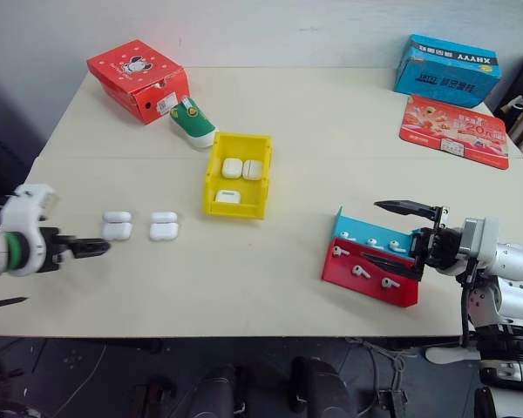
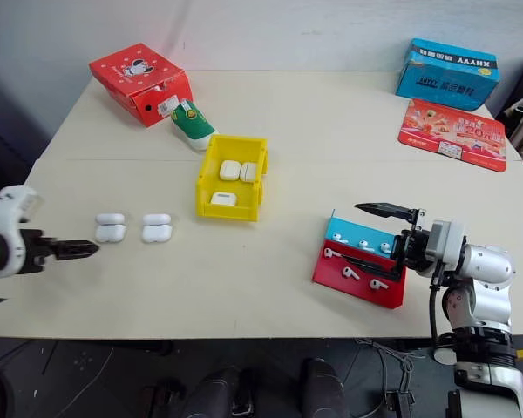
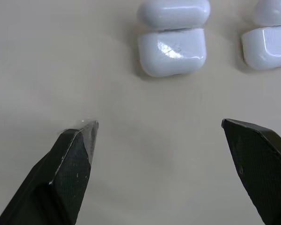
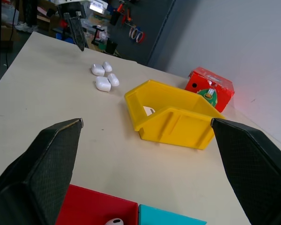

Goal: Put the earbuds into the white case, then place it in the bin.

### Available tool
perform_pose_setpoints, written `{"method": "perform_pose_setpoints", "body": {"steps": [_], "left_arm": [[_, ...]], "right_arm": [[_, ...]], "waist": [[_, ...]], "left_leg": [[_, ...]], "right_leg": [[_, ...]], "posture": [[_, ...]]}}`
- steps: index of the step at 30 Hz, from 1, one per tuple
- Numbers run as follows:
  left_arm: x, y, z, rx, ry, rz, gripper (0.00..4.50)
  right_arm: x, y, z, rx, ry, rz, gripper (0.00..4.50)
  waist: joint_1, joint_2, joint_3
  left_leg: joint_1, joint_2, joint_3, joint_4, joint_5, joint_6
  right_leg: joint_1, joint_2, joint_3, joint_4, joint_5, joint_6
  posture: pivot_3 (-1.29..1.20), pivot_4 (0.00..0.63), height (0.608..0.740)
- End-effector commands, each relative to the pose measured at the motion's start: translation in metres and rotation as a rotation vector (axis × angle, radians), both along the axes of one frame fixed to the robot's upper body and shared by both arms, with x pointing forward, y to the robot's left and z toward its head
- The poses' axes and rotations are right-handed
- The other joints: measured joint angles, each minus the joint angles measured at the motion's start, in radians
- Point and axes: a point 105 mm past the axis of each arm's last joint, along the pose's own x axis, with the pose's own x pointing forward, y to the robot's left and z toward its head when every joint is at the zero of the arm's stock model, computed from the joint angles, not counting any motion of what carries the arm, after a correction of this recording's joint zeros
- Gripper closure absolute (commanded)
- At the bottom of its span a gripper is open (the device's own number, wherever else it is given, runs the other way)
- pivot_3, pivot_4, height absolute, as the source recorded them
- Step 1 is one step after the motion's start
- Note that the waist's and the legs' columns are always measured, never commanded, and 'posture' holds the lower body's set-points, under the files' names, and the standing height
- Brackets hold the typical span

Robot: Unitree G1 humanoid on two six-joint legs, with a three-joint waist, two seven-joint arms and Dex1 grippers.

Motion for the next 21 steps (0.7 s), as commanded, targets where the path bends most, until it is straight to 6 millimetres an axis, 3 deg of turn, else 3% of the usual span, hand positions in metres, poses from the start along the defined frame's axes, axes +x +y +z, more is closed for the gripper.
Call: {"method": "perform_pose_setpoints", "body": {"steps": [1,12,21], "left_arm": [[0.003,-0.005,0.001,0.090,0.004,-0.007,0.03],[0.036,-0.025,-0.010,0.063,-0.054,0.083,0.03],[0.047,-0.025,-0.015,0.071,-0.049,0.161,0.03]], "right_arm": [[-0.002,-0.002,0.002,-0.003,-0.025,-0.010,0.00],[-0.004,-0.013,-0.016,0.003,0.006,-0.017,0.00],[-0.004,-0.007,-0.012,0.010,-0.006,-0.013,0.00]], "waist": [[-0.002,-0.002,0.000],[0.010,-0.004,0.001],[0.021,-0.004,0.001]], "left_leg": [[0.000,0.000,0.000,0.000,0.000,0.000],[0.001,0.000,-0.001,0.002,0.002,-0.001],[0.001,0.000,-0.001,0.002,0.005,-0.002]], "right_leg": [[0.000,0.000,0.000,0.000,0.000,0.000],[0.002,-0.001,0.000,0.001,0.000,0.000],[0.002,-0.001,0.000,0.002,0.000,0.000]], "posture": [[0.00,0.150,0.740],[0.00,0.150,0.740],[0.00,0.150,0.740]]}}
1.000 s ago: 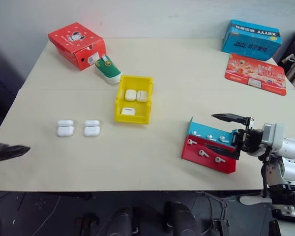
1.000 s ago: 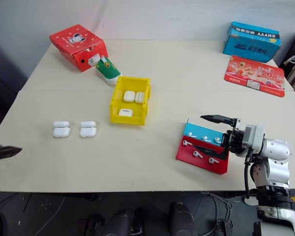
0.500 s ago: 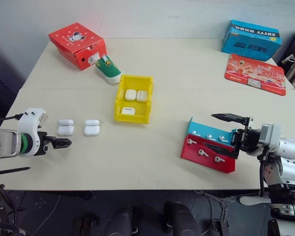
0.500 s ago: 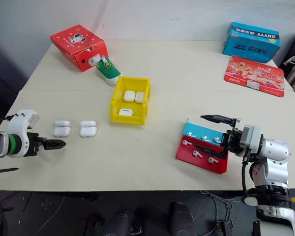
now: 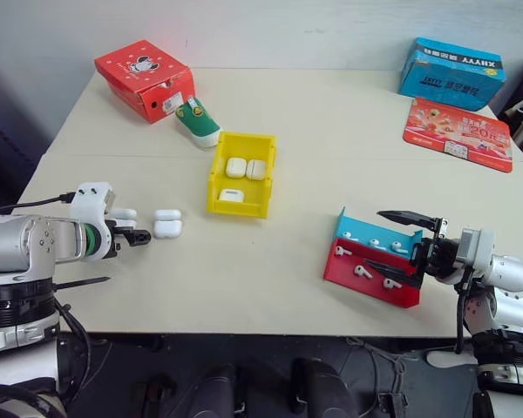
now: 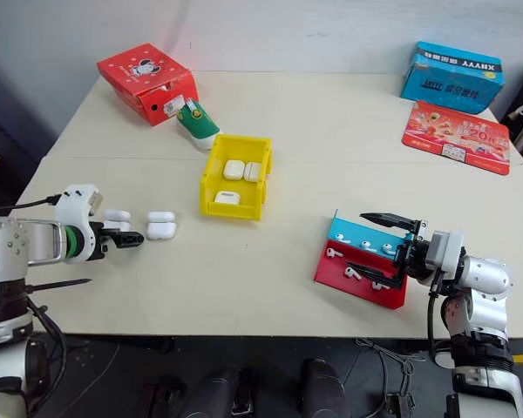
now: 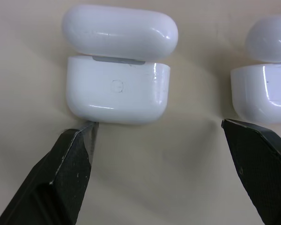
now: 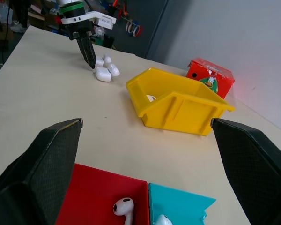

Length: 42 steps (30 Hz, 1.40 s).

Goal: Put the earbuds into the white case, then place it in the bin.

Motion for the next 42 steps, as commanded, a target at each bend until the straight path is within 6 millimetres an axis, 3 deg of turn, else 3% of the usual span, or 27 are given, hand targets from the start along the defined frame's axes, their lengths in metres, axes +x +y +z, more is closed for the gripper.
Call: {"method": "perform_pose_setpoints", "body": {"steps": [1,8,22,32,37,39,42], "left_arm": [[0.003,0.010,0.007,0.031,-0.025,0.063,0.03],[0.002,0.011,0.009,0.106,-0.010,0.032,0.03],[0.032,0.009,0.011,0.150,-0.025,-0.063,0.03],[0.026,0.010,-0.001,0.166,0.042,-0.097,0.03],[0.013,0.015,-0.007,0.158,0.077,-0.081,1.58],[0.006,0.023,-0.005,0.167,0.074,-0.072,1.71],[0.007,0.040,0.017,0.164,-0.071,-0.050,1.71]], "right_arm": [[-0.004,0.004,0.010,-0.006,-0.049,0.021,0.00],[-0.006,0.012,0.016,0.002,-0.061,0.009,0.00],[-0.010,0.027,0.021,0.014,-0.075,-0.015,0.00],[-0.011,0.028,0.024,0.023,-0.076,-0.045,0.00],[-0.012,0.030,0.029,0.020,-0.083,-0.060,0.00],[-0.012,0.031,0.031,0.019,-0.086,-0.064,0.00],[-0.013,0.031,0.035,0.016,-0.090,-0.072,0.00]], "waist": [[0.002,0.000,0.000],[0.003,0.000,0.000],[0.005,-0.001,0.000],[0.005,-0.001,0.000],[-0.001,-0.001,0.000],[-0.006,-0.001,0.000],[-0.018,-0.001,0.000]], "left_leg": [[0.000,0.000,0.000,0.000,0.000,0.000],[0.000,0.000,0.000,0.000,0.001,-0.002],[0.000,-0.001,-0.001,0.000,0.002,-0.002],[0.000,-0.001,0.000,0.000,0.002,-0.001],[0.001,0.000,0.000,0.000,0.002,-0.001],[0.001,0.000,0.000,-0.001,0.002,-0.002],[0.001,0.001,0.000,-0.001,0.002,-0.002]], "right_leg": [[0.000,0.000,0.000,0.001,0.000,0.000],[0.000,-0.001,0.000,0.002,0.000,0.000],[0.000,-0.001,-0.001,0.002,0.000,0.000],[0.000,-0.001,-0.001,0.003,0.000,0.000],[0.000,-0.001,0.000,0.003,0.000,0.000],[-0.001,0.000,0.000,0.003,0.000,0.000],[-0.001,0.000,0.000,0.003,0.000,0.000]], "posture": [[0.00,0.150,0.740],[0.00,0.150,0.740],[0.00,0.150,0.740],[0.00,0.150,0.740],[0.00,0.150,0.740],[0.00,0.150,0.740],[0.00,0.150,0.740]]}}
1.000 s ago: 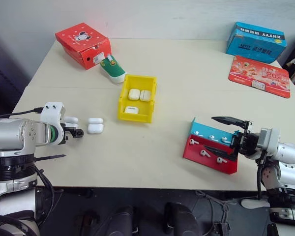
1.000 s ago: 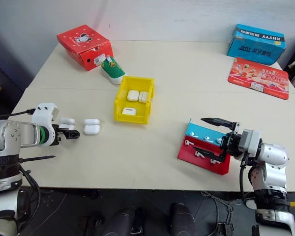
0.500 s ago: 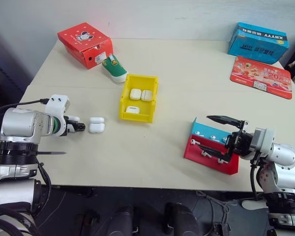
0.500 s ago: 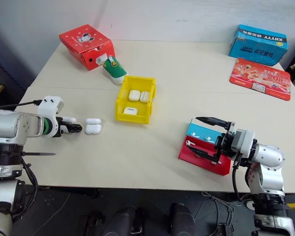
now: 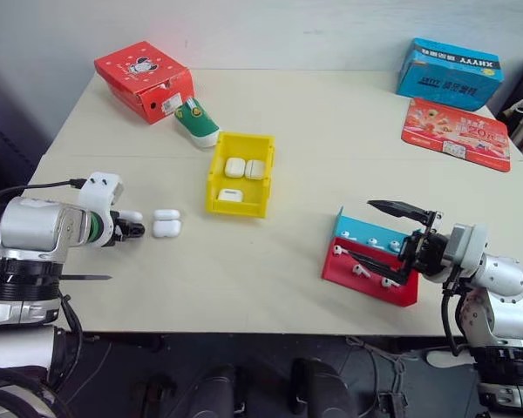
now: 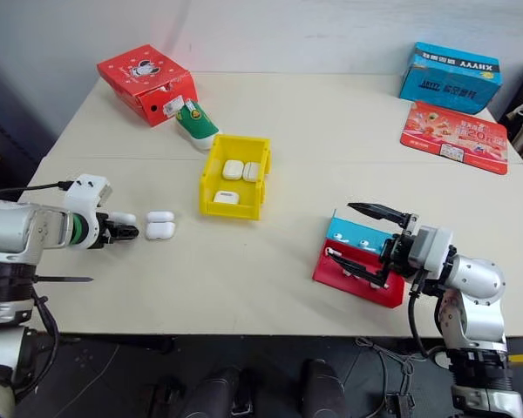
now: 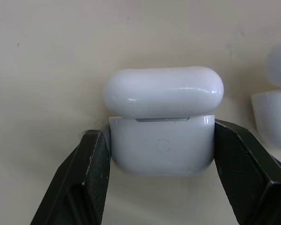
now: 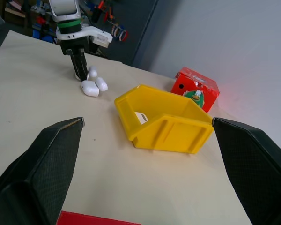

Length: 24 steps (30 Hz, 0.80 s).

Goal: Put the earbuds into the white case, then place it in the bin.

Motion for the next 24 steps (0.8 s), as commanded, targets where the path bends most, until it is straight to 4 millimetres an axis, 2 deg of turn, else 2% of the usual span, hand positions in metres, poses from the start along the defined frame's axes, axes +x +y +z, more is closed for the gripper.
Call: {"method": "perform_pose_setpoints", "body": {"steps": [1,4,6,7,9,16,20,24], "left_arm": [[-0.004,0.026,0.028,-0.008,-0.166,0.005,1.71],[-0.013,0.011,0.085,-0.086,-0.546,-0.270,1.71],[-0.034,-0.015,0.117,-0.153,-0.812,-0.527,1.71],[-0.047,-0.026,0.126,-0.178,-0.906,-0.635,1.71],[-0.062,-0.042,0.127,-0.244,-0.988,-0.746,1.71],[-0.102,-0.140,0.109,-0.548,-1.039,-1.104,1.71],[-0.109,-0.175,0.108,-0.699,-1.081,-1.202,1.71],[-0.110,-0.197,0.101,-0.807,-1.081,-1.301,1.71]], "right_arm": [[-0.004,0.001,0.011,-0.017,-0.039,-0.006,0.00],[-0.004,-0.003,0.013,-0.030,-0.030,-0.013,0.00],[-0.002,-0.007,0.015,-0.042,-0.022,-0.024,0.00],[-0.001,-0.009,0.015,-0.048,-0.017,-0.031,0.00],[0.003,-0.017,0.016,-0.066,-0.006,-0.052,0.00],[0.006,-0.042,0.011,-0.114,0.028,-0.129,0.00],[-0.009,-0.062,0.004,-0.140,0.062,-0.228,0.00],[-0.032,-0.094,-0.004,-0.198,0.168,-0.411,0.00]], "waist": [[-0.008,-0.001,0.000],[-0.009,-0.003,0.002],[-0.006,-0.004,0.002],[-0.001,-0.004,0.002],[0.007,-0.004,0.002],[0.026,-0.005,0.003],[0.034,-0.004,0.003],[0.050,-0.004,0.003]], "left_leg": [[0.000,0.000,0.000,0.000,0.000,0.000],[-0.001,0.001,0.000,0.000,0.000,-0.002],[-0.002,0.001,-0.001,0.000,-0.002,-0.006],[-0.003,0.001,-0.001,0.000,-0.003,-0.007],[-0.002,0.000,-0.002,0.000,-0.003,-0.006],[-0.001,-0.001,-0.003,0.001,-0.002,-0.004],[-0.001,-0.001,-0.002,0.001,0.001,0.001],[-0.001,-0.001,-0.002,0.001,0.001,0.002]], "right_leg": [[0.000,0.000,0.000,0.000,0.000,0.000],[-0.001,0.000,-0.001,0.000,-0.001,-0.001],[-0.003,-0.001,-0.001,-0.001,-0.001,-0.002],[-0.003,-0.002,-0.001,-0.003,-0.001,-0.002],[-0.001,-0.003,-0.001,-0.007,-0.001,-0.002],[0.004,-0.003,-0.003,-0.008,0.000,0.000],[0.004,-0.002,-0.003,-0.008,0.000,0.000],[0.004,-0.001,-0.004,-0.010,0.000,0.000]], "posture": [[0.00,0.150,0.740],[0.00,0.150,0.740],[0.00,0.150,0.740],[0.00,0.150,0.740],[0.00,0.150,0.740],[0.00,0.150,0.740],[0.00,0.150,0.740],[0.00,0.150,0.740]]}}
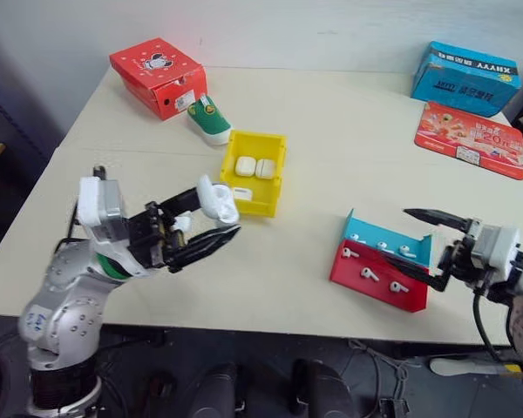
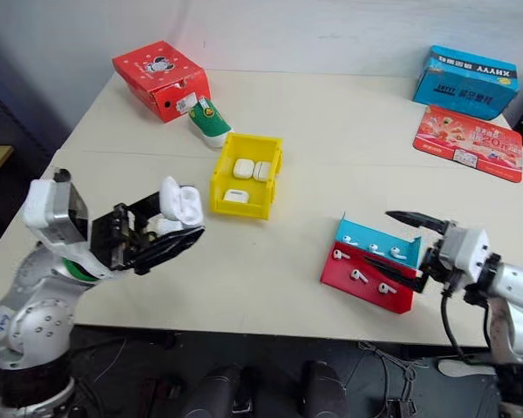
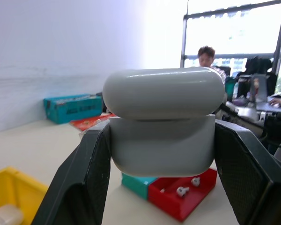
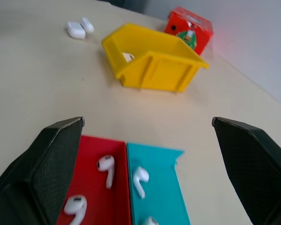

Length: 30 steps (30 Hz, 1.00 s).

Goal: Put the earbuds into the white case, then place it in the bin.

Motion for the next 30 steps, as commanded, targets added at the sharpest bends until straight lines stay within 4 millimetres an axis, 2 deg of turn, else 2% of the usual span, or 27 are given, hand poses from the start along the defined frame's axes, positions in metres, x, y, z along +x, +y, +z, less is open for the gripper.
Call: {"method": "perform_pose_setpoints", "body": {"steps": [1,5,8,12,14,16,19,24,27,29,30], "left_arm": [[-0.004,-0.015,0.001,-0.037,-0.039,-0.113,1.71],[-0.007,-0.026,-0.001,-0.084,-0.059,-0.198,1.71],[-0.004,-0.034,-0.006,-0.132,-0.071,-0.239,1.71],[-0.002,-0.043,-0.017,-0.125,-0.058,-0.288,1.71],[-0.003,-0.046,-0.023,-0.107,-0.076,-0.313,1.71],[-0.002,-0.048,-0.029,-0.085,-0.076,-0.325,1.71],[-0.001,-0.049,-0.039,-0.047,-0.074,-0.320,1.71],[-0.003,-0.053,-0.046,-0.027,-0.072,-0.305,1.71],[-0.003,-0.055,-0.048,-0.023,-0.077,-0.290,1.71],[-0.003,-0.056,-0.048,-0.021,-0.080,-0.289,1.71],[-0.002,-0.056,-0.048,-0.022,-0.079,-0.285,1.71]], "right_arm": [[-0.024,-0.029,0.013,-0.080,0.018,-0.156,0.00],[-0.058,-0.064,0.006,-0.157,0.101,-0.305,0.00],[-0.073,-0.089,-0.011,-0.221,0.199,-0.453,0.00],[-0.080,-0.103,-0.014,-0.267,0.213,-0.516,0.00],[-0.077,-0.102,-0.010,-0.264,0.238,-0.522,0.00],[-0.071,-0.088,-0.001,-0.222,0.267,-0.465,0.00],[-0.064,-0.041,0.008,-0.232,0.368,-0.281,0.00],[-0.057,0.007,0.005,-0.319,0.498,-0.164,0.00],[-0.049,0.024,-0.004,-0.405,0.522,-0.152,0.00],[-0.045,0.028,-0.007,-0.424,0.536,-0.156,0.00],[-0.041,0.028,-0.008,-0.438,0.529,-0.166,0.19]], "waist": [[0.005,0.000,0.000],[0.008,0.000,0.000],[0.001,0.000,0.000],[-0.003,0.001,-0.001],[-0.002,0.003,-0.002],[-0.001,0.003,-0.002],[-0.002,0.005,-0.003],[0.003,0.005,-0.002],[0.006,0.005,-0.002],[0.011,0.005,-0.002],[0.012,0.005,-0.002]], "left_leg": [[0.000,0.000,0.000,0.000,0.000,0.001],[0.000,0.000,0.000,0.000,-0.001,0.001],[0.000,0.000,0.000,0.000,-0.003,0.001],[0.000,0.001,0.001,0.000,-0.003,0.000],[0.000,0.001,0.001,0.000,-0.003,0.001],[0.000,0.001,0.001,0.000,-0.003,0.001],[0.000,0.001,0.001,0.000,-0.003,0.002],[-0.001,0.002,-0.001,0.000,-0.003,0.004],[-0.002,0.002,-0.002,0.000,-0.004,0.004],[-0.004,0.001,-0.003,0.001,-0.004,0.005],[-0.005,0.001,-0.003,0.001,-0.004,0.005]], "right_leg": [[0.000,0.000,0.000,-0.001,0.000,0.000],[0.001,0.000,0.000,-0.004,0.000,0.001],[0.002,0.000,0.000,-0.006,0.001,0.002],[0.002,0.001,0.001,-0.006,0.001,0.002],[0.001,0.001,0.001,-0.006,0.001,0.002],[0.001,0.001,0.001,-0.006,0.001,0.002],[0.001,0.000,0.002,-0.006,0.001,0.002],[0.001,0.000,0.000,-0.008,0.001,0.001],[0.001,0.000,0.000,-0.009,0.001,0.002],[0.001,0.000,-0.001,-0.011,0.001,0.002],[0.001,0.000,-0.001,-0.012,0.002,0.003]], "posture": [[0.00,0.150,0.740],[0.00,0.150,0.740],[0.00,0.150,0.740],[0.00,0.150,0.740],[0.00,0.150,0.740],[0.00,0.150,0.740],[0.00,0.150,0.740],[0.00,0.150,0.740],[0.00,0.150,0.740],[0.00,0.150,0.740],[0.00,0.150,0.740]]}}
